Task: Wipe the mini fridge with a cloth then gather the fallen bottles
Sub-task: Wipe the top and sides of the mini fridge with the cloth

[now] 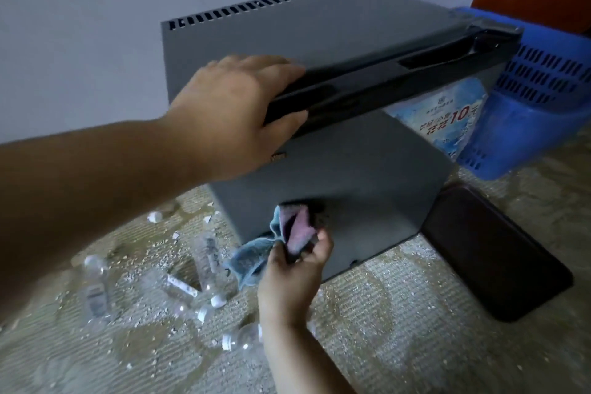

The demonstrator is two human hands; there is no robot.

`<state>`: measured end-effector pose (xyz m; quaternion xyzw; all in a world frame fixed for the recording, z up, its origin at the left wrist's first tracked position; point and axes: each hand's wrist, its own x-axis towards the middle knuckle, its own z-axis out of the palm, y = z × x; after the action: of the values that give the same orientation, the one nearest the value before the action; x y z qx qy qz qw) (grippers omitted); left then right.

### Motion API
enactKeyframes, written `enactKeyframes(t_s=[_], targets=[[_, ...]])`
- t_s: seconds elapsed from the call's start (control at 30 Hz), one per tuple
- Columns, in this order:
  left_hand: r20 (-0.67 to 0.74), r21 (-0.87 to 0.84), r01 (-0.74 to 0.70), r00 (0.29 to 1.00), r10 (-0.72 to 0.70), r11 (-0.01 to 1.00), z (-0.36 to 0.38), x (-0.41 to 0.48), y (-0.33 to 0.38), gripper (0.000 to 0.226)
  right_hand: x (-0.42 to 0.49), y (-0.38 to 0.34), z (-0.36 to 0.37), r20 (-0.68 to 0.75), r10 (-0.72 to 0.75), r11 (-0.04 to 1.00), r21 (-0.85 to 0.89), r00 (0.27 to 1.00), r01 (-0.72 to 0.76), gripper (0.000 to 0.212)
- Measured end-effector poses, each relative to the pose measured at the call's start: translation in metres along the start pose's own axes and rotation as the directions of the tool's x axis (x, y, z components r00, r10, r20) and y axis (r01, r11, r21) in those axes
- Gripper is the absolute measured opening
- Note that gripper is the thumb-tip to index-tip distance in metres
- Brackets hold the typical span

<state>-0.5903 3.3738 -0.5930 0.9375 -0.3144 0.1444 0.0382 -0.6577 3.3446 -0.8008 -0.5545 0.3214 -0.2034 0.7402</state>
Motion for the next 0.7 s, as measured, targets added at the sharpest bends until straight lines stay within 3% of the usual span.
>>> enactKeyframes(t_s=[0.07, 0.13, 0.27, 0.37, 0.47, 0.57, 0.7], targets=[[-0.013, 0.140, 0.001, 1.000, 0.001, 0.990, 0.006, -0.030, -0.024, 0.066, 0.005, 0.017, -0.002, -0.071, 0.054, 0.995, -0.085, 0.996, -0.060, 0.048], [-0.031, 0.149, -0.015, 0.999, 0.020, 0.989, 0.020, -0.042, -0.035, 0.061, 0.011, 0.037, -0.002, -0.132, 0.145, 0.977, -0.136, 0.981, -0.162, 0.045], [-0.201, 0.142, -0.115, 0.969, 0.143, 0.983, 0.034, -0.037, -0.041, 0.043, 0.021, 0.078, 0.005, -0.262, 0.337, 0.919, -0.119, 0.904, -0.377, 0.042], [-0.302, 0.150, -0.200, 0.923, 0.237, 0.968, 0.039, -0.037, -0.047, 0.037, 0.028, 0.106, 0.007, -0.258, 0.482, 0.869, 0.014, 0.838, -0.495, 0.032], [-0.331, 0.135, -0.228, 0.907, 0.260, 0.964, 0.041, -0.038, -0.045, 0.033, 0.030, 0.115, 0.007, -0.196, 0.651, 0.759, 0.134, 0.733, -0.637, 0.036], [-0.329, 0.090, -0.216, 0.915, 0.233, 0.972, 0.040, -0.038, -0.045, 0.033, 0.021, 0.105, 0.014, -0.165, 0.627, 0.778, 0.175, 0.761, -0.603, 0.041], [-0.306, 0.064, -0.198, 0.929, 0.208, 0.978, 0.039, -0.041, -0.047, 0.036, 0.006, 0.025, 0.018, 0.016, 0.444, 0.860, 0.271, 0.896, -0.431, 0.044]])
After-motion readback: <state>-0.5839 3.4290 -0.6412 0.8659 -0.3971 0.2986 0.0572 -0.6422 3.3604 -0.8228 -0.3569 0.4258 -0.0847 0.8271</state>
